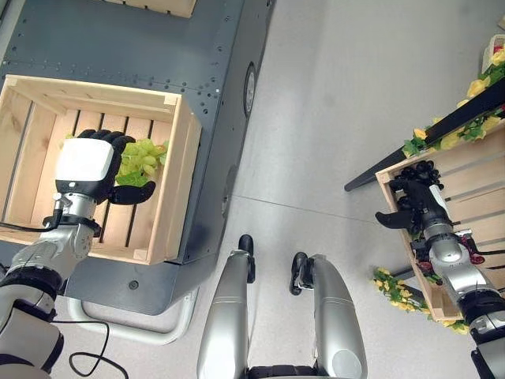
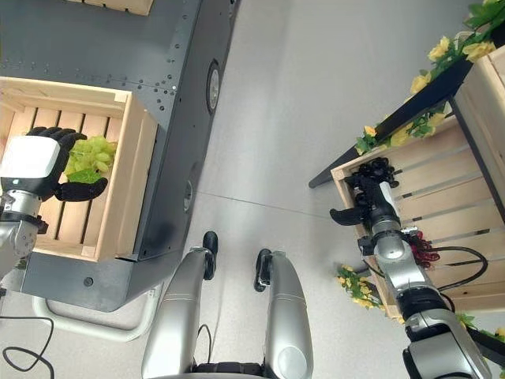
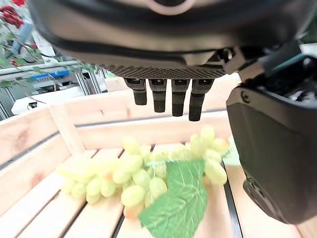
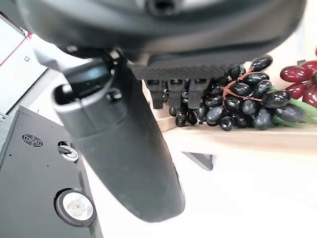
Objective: Pick up the fruits from the basket on one side to the basket on the other side
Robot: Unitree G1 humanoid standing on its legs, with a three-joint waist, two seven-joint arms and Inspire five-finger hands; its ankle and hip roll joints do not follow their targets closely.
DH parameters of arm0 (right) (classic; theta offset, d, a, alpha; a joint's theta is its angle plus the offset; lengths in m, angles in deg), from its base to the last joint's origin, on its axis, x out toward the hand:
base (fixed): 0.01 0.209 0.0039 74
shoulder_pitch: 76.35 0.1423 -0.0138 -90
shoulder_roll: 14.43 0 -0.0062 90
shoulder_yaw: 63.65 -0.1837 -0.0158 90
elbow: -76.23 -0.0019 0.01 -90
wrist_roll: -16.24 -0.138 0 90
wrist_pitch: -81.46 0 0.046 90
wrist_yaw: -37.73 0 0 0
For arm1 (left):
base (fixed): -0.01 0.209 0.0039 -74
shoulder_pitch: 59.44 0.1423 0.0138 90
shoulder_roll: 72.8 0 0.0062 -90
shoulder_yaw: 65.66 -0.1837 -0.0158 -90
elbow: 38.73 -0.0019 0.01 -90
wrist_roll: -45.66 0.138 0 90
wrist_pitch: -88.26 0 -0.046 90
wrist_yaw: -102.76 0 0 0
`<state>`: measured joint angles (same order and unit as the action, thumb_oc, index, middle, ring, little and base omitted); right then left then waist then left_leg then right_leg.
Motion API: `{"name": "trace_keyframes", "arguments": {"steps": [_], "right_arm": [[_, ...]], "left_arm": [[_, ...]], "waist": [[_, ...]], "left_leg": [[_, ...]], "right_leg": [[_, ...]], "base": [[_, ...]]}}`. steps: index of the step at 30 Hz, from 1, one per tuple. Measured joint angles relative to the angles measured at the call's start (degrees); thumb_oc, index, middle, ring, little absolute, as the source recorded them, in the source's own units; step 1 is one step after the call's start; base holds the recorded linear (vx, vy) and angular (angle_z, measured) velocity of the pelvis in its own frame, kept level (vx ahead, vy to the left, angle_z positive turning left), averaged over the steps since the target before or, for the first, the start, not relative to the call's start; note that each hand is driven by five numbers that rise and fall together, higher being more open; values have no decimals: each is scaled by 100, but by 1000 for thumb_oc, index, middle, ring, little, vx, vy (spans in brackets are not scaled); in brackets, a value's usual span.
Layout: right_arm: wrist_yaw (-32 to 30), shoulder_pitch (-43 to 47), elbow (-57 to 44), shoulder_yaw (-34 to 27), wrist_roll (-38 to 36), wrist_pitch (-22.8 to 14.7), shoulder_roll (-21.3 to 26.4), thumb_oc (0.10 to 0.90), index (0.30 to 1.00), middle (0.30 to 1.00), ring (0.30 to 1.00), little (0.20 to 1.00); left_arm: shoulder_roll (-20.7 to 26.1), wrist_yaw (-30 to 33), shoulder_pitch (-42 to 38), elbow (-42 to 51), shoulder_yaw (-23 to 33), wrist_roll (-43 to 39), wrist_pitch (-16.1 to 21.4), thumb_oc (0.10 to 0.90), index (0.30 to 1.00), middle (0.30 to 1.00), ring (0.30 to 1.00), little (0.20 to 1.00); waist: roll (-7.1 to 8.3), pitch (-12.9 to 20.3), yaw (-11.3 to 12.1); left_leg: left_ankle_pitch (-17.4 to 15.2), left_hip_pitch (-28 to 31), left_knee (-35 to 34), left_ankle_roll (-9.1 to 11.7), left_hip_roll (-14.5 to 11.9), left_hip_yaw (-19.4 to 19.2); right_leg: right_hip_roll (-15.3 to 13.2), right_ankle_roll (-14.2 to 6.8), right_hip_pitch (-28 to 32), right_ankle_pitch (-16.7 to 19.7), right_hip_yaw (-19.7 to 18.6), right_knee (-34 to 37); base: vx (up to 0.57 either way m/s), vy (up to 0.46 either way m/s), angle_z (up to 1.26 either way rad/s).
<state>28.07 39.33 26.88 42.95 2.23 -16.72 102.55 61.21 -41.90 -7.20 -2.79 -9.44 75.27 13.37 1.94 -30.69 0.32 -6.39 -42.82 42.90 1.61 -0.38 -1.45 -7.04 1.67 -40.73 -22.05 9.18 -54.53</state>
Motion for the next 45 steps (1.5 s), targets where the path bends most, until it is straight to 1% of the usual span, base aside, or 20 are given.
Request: {"name": "trace_keyframes", "arguments": {"steps": [3,6,9,13,14,18,20,27,28,34,37,38,42,45], "right_arm": [[17,94,125,16,0,-38,32,800,900,900,900,900],[42,115,196,87,-4,-84,70,800,900,900,900,900],[72,209,247,172,-48,-95,155,800,900,900,900,900],[98,222,317,171,-74,-105,169,800,900,900,900,900],[120,258,359,179,-214,-119,165,800,900,900,900,900],[189,326,427,178,-243,-125,190,800,900,900,900,900],[197,352,466,178,-250,-138,208,800,900,900,900,900],[250,483,597,201,-306,-200,249,800,900,900,900,900],[301,528,625,224,-445,-204,248,800,900,900,900,900],[378,536,631,240,-453,-224,254,800,900,900,900,900],[380,580,632,238,-460,-291,284,800,900,900,900,900],[390,600,631,239,-465,-349,318,800,900,900,900,900],[403,712,632,239,-493,-360,366,800,900,900,900,900],[412,775,633,248,-501,-367,370,800,900,900,900,900]], "left_arm": [[2,-104,-298,-122,-181,12,-11,800,900,900,900,900],[2,-136,-382,-154,-199,13,-98,800,900,900,900,900],[5,-137,-675,-366,-362,39,-367,800,900,900,900,900],[9,-87,-775,-415,-443,236,-548,800,900,900,900,900],[8,-84,-785,-428,-470,255,-638,800,900,900,900,900],[9,-89,-857,-513,-727,428,-864,800,900,900,900,900],[12,-149,-977,-539,-866,454,-889,800,900,900,900,900],[14,-513,-1263,-568,-998,454,-916,800,900,900,900,900],[11,-577,-1268,-573,-1015,453,-911,800,900,900,900,900],[13,-637,-1277,-583,-1089,454,-911,800,900,900,900,900],[12,-622,-1315,-585,-1089,449,-993,800,900,900,900,900],[12,-622,-1425,-650,-1129,446,-997,800,900,900,900,900],[10,-638,-1773,-744,-1314,451,-1041,800,900,900,900,900],[4,-786,-1958,-752,-1368,497,-1041,800,900,900,900,900]], "waist": [[0,0,5],[6,3,10],[6,3,-3],[10,6,1],[11,6,0],[13,7,2],[16,8,6],[21,10,-17],[21,10,-41],[22,10,-75],[22,11,-84],[23,11,-89],[53,7,-103],[83,8,-130]], "left_leg": [[4,-28,-18,8,-13,43],[-16,0,-26,7,-15,49],[-9,-80,4,15,-13,98],[7,-113,-14,28,-9,113],[4,-130,-9,25,-14,115],[13,-166,-22,35,-17,119],[15,-192,-5,32,-22,122],[13,-336,58,29,-52,129],[11,-358,45,25,-55,129],[12,-374,49,20,-50,128],[20,-456,47,29,-52,128],[37,-527,58,38,-55,132],[39,-703,137,39,-65,152],[38,-808,189,38,-69,178]], "right_leg": [[-12,16,5,-5,90,44],[-12,33,46,-19,98,72],[-62,41,8,-20,226,66],[-77,56,-9,-32,263,63],[-85,63,-21,-37,271,60],[-84,67,-56,-37,284,64],[-90,68,-71,-39,304,73],[-93,79,-163,-42,380,66],[-94,78,-178,-42,385,66],[-100,72,-191,-37,384,46],[-102,79,-291,-38,379,27],[-101,92,-363,-30,386,7],[-95,98,-523,-28,401,-58],[-90,106,-600,-24,426,-69]], "base": [[12,21,4],[-43,9,0],[-3,13,4],[2,8,6],[45,18,4],[3,4,1],[2,0,2],[1,2,1],[70,17,0],[-16,16,0],[0,12,0],[0,0,0],[0,0,0],[0,0,0]]}}
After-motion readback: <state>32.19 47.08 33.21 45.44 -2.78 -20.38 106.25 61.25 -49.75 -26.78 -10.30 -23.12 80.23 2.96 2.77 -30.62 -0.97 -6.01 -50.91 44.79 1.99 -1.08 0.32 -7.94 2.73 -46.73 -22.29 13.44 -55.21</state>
